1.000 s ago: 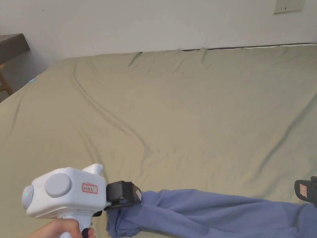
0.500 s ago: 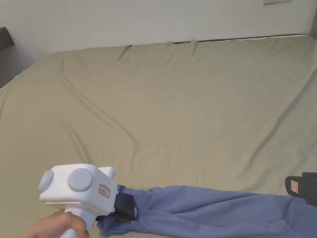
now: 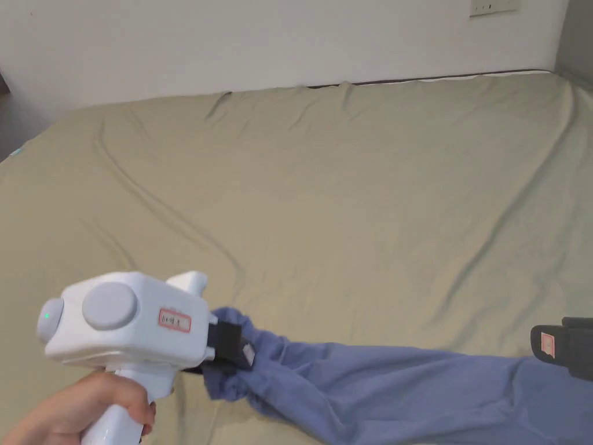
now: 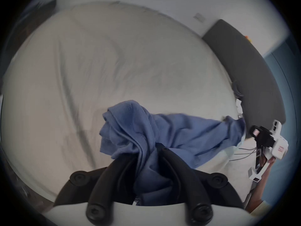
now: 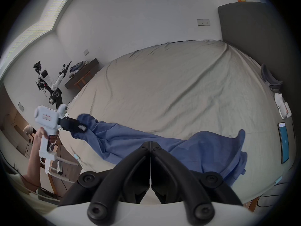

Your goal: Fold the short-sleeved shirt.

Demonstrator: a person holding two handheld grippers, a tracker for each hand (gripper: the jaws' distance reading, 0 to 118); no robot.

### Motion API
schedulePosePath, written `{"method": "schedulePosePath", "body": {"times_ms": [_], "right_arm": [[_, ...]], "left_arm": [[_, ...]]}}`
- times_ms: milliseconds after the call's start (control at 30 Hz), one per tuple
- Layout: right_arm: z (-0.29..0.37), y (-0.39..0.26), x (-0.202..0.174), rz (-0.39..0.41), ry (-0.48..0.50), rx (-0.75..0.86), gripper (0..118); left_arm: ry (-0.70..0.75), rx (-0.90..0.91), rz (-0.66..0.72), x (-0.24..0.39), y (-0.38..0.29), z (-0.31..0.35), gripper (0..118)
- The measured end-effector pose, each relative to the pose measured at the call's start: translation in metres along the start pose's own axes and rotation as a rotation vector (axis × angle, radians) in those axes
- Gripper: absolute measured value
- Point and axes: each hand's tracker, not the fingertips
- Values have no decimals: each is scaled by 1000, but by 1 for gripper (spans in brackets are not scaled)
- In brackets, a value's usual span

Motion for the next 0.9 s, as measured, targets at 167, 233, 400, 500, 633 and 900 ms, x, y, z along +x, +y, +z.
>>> {"method": "schedulePosePath", "body": {"times_ms": [167, 233, 400, 500, 633, 900], "right_arm": [[11, -5, 4, -45, -3, 20, 3], [14, -8, 4, -60, -21, 34, 3], [19, -13, 18, -127, -20, 39, 3], [24, -13, 26, -121, -29, 37, 3], [32, -13, 32, -135, -27, 51, 3], [35, -13, 24, -128, -6, 65, 3]], "left_arm": [[-157, -14, -154, 77, 15, -27, 17], [-175, -111, -140, 103, 9, -70, 17], [-164, -268, -181, 141, -16, -147, 18], [-288, -229, -149, 135, -11, -138, 79], [-351, -133, -64, 110, 9, -97, 118], [118, 12, -163, 76, 10, -51, 4]]}}
